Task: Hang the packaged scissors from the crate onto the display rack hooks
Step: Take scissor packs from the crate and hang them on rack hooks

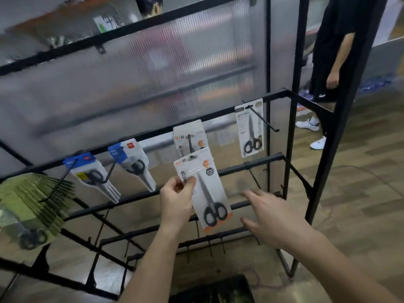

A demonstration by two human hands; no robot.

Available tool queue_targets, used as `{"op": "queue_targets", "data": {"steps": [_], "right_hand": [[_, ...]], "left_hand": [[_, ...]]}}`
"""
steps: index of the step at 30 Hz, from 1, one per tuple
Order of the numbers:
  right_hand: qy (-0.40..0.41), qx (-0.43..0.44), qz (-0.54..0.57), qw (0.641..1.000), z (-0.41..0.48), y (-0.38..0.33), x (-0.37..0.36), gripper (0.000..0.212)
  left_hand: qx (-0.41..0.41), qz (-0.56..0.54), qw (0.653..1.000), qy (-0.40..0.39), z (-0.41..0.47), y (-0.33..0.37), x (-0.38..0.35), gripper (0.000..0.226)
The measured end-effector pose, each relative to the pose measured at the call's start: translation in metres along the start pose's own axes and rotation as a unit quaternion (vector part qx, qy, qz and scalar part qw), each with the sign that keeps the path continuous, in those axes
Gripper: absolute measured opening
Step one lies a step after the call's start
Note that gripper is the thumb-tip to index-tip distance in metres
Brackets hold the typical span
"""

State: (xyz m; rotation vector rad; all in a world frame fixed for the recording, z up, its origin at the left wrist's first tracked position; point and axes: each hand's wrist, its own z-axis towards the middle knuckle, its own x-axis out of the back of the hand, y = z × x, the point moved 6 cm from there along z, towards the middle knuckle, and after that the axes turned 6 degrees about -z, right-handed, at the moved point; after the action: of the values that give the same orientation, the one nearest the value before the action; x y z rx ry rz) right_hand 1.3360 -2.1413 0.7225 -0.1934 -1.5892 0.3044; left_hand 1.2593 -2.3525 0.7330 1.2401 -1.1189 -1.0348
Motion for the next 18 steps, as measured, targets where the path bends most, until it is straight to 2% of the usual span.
{"op": "queue_targets", "data": {"steps": [8, 14, 18], "right_hand": [[-0.002, 0.036, 0.045, 0.998, -0.002, 0.008, -0.011, 0.061], [-0.005, 0.018, 0.084, 0.996, -0.017, 0.024, -0.021, 0.059], [-0.024, 0.007, 0.087, 0.996, -0.035, 0.031, -0.030, 0.052]], "left_hand": [[0.018, 0.060, 0.997, 0.040, 0.031, 0.008, -0.007, 0.010], [0.063, 0.166, 0.984, 0.025, 0.100, 0.013, -0.012, 0.027], [0.039, 0.216, 0.975, 0.031, 0.106, 0.032, -0.017, 0.038]]}}
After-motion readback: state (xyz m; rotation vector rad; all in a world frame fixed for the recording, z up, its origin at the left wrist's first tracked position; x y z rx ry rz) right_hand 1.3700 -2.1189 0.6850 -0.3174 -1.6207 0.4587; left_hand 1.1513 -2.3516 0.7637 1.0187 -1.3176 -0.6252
